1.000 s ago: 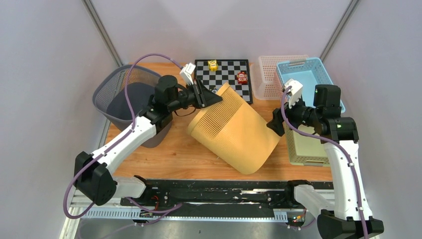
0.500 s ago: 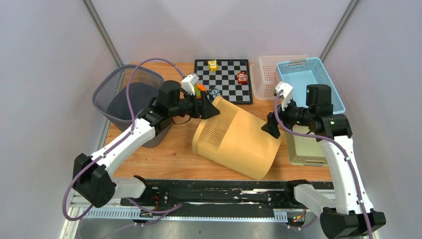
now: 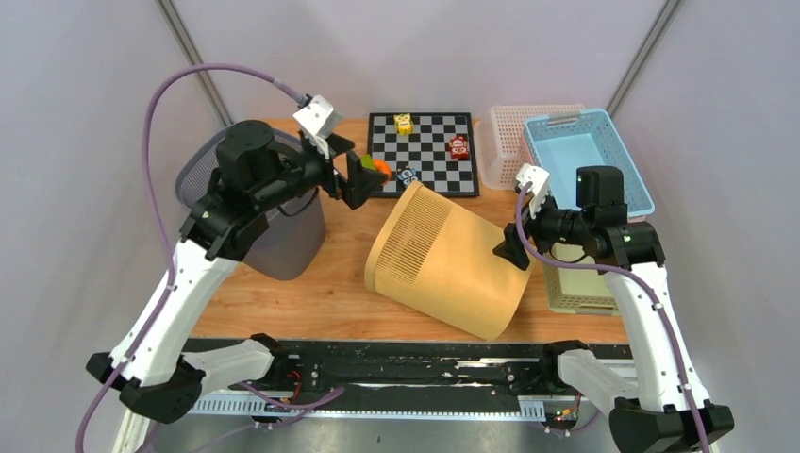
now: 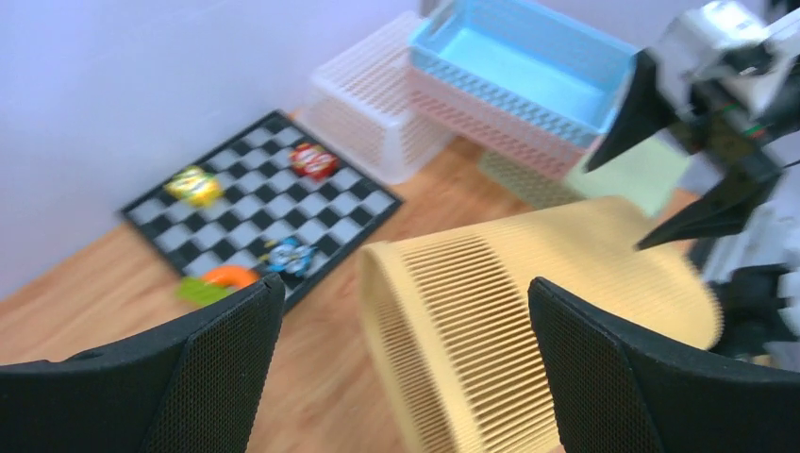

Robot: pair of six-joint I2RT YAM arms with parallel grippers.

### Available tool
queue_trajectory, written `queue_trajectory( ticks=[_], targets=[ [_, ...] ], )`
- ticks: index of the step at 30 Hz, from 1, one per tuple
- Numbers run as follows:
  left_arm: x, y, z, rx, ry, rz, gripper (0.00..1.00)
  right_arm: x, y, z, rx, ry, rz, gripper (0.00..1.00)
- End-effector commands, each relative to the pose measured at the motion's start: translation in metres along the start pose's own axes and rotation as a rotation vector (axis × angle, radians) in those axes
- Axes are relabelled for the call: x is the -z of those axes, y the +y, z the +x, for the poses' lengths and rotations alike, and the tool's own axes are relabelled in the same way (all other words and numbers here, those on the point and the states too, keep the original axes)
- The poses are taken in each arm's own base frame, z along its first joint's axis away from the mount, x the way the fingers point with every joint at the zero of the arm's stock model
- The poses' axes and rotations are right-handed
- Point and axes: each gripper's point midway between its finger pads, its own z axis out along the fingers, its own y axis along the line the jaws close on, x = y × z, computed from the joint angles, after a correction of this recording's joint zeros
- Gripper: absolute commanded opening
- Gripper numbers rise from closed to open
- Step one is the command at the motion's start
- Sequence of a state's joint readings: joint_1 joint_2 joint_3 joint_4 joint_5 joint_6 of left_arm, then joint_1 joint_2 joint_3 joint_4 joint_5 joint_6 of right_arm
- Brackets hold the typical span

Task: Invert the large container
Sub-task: Place the container at the center of the board, then move the container to the center of the board.

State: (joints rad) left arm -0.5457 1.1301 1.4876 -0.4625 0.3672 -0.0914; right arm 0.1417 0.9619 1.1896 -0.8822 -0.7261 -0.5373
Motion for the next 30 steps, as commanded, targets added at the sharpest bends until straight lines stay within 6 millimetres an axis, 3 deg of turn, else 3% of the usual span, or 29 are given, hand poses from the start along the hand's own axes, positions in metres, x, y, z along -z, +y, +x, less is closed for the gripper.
queue_trajectory(
  ticks=[1, 5, 10, 15, 21, 30],
  targets=[
    [0.039, 0.049, 0.04, -0.245, 0.228, -0.246, 1.0, -0.001, 0.013, 0.002, 0.054, -0.015, -0.042, 1.0],
    [0.076, 0.083, 0.066, -0.366, 0.401, -0.429, 1.0, 0.001, 0.014, 0.005, 0.07, -0.013, -0.034, 1.0],
    [0.107, 0.105, 0.097, -0.433, 0.571, -0.551, 1.0, 0.001, 0.02, 0.003, 0.079, -0.023, -0.052, 1.0],
    [0.134, 0.129, 0.111, -0.538, 0.676, -0.693, 1.0, 0.001, 0.027, 0.006, 0.094, -0.023, -0.068, 1.0],
    [0.146, 0.149, 0.128, -0.639, 0.765, -0.778, 0.98, 0.001, 0.032, 0.007, 0.103, -0.022, -0.078, 1.0],
    [0.154, 0.201, 0.129, -0.727, 0.817, -0.925, 0.8, -0.001, 0.035, 0.006, 0.101, -0.028, -0.091, 1.0]
  ],
)
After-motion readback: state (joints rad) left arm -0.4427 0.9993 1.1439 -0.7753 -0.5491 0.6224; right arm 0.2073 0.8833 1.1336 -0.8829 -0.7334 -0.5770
